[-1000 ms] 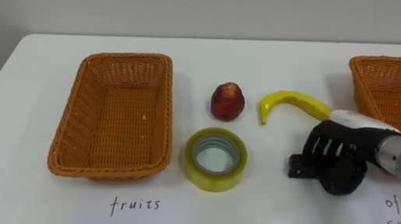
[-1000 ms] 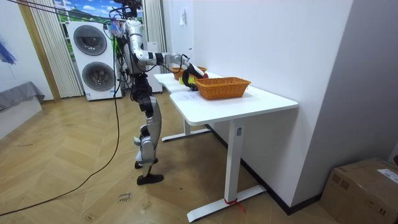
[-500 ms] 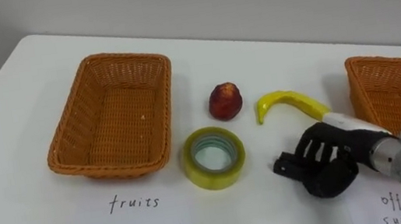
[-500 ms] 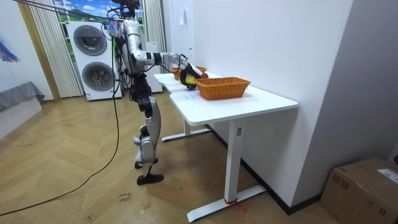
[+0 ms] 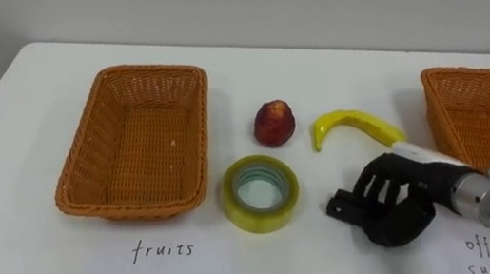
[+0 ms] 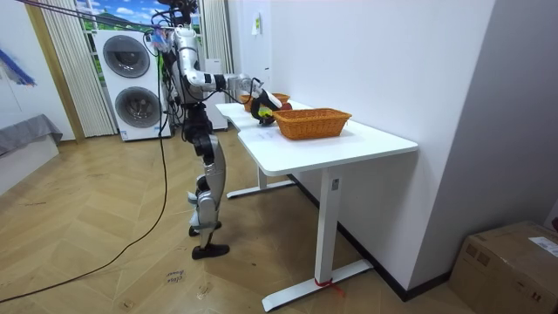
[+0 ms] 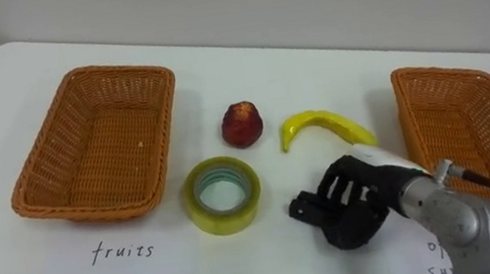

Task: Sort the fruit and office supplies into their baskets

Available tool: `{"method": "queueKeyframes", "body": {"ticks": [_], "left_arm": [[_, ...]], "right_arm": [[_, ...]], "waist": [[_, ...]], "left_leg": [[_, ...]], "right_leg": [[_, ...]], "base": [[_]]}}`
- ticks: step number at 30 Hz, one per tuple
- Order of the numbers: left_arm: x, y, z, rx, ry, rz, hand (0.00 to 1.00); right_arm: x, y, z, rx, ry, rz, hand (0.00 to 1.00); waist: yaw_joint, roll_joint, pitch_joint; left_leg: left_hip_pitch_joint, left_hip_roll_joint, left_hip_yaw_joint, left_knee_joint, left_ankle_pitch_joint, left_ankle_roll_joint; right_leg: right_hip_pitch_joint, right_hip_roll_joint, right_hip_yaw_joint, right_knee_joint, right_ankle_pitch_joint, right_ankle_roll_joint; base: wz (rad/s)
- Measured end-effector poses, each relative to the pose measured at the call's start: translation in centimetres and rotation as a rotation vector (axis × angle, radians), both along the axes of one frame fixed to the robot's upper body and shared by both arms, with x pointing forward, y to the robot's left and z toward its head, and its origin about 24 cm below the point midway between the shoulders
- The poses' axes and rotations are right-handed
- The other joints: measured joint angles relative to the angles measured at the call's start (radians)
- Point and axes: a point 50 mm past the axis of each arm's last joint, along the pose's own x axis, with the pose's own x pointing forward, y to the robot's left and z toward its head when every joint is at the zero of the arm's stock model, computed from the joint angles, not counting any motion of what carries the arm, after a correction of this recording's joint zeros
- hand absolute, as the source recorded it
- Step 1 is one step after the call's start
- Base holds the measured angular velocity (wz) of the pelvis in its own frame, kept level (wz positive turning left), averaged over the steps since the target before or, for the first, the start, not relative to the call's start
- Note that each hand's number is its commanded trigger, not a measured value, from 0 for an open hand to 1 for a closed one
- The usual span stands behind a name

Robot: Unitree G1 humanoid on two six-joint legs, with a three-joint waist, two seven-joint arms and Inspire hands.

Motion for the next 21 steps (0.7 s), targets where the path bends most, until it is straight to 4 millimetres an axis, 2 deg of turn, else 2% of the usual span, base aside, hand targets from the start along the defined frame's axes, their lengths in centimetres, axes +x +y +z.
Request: {"method": "queueKeyframes", "body": {"ticks": [2, 7, 9, 14, 16, 21], "left_arm": [[-0.2, -0.1, -0.1, -0.004, 0.003, 0.0, 0.0], [-1.8, 0.2, -0.1, -0.003, 0.023, 0.043, 0.0], [-2.1, 0.2, -0.1, -0.003, 0.031, 0.045, 0.0], [-2.3, 0.1, -0.1, -0.004, 0.033, 0.046, 0.0], [-2.3, 0.1, -0.1, -0.002, 0.032, 0.046, 0.0], [-2.5, 0.2, -0.1, -0.004, 0.017, 0.09, 0.0]], "right_arm": [[0.1, 0.0, 0.5, -0.005, -0.027, 0.008, 1.0], [0.5, -0.9, 3.9, 0.024, -0.2, -0.032, 1.0], [0.5, -1.2, 4.5, 0.033, -0.25, -0.045, 1.0], [0.6, -1.3, 4.8, 0.028, -0.281, -0.05, 1.0], [0.6, -1.2, 4.8, 0.031, -0.298, -0.051, 1.0], [0.7, -1.6, 5.4, 0.073, -0.378, -0.094, 1.0]], "waist": [[-0.009, 0.001, 0.0006], [-0.034, 0.009, 0.0023], [-0.036, 0.012, 0.0021], [-0.037, 0.022, 0.007], [-0.037, 0.033, 0.0083], [-0.034, 0.044, 0.0062]], "left_leg": [[-0.006, 0.0, 0.0, 0.0, 0.0, 0.0], [-0.003, 0.0, 0.004, -0.001, 0.0, 0.0], [0.0, 0.0, 0.006, -0.002, 0.0, 0.0], [0.004, 0.0, 0.008, -0.001, 0.0, 0.0], [0.005, 0.0, 0.007, 0.001, 0.0, 0.0], [0.009, 0.0, 0.007, 0.0, 0.001, 0.001]], "right_leg": [[-0.006, 0.0, 0.001, 0.0, 0.0, 0.0], [-0.002, 0.0, 0.002, -0.001, 0.0, 0.0], [-0.001, 0.0, 0.002, -0.001, 0.0, 0.0], [0.004, 0.0, 0.001, -0.001, 0.0, 0.0], [0.007, 0.0, 0.002, -0.001, 0.0, 0.0], [0.01, -0.001, 0.005, 0.0, 0.0, 0.0]], "base": [[-0.02], [0.0], [0.0], [0.0], [0.0], [0.0]]}}
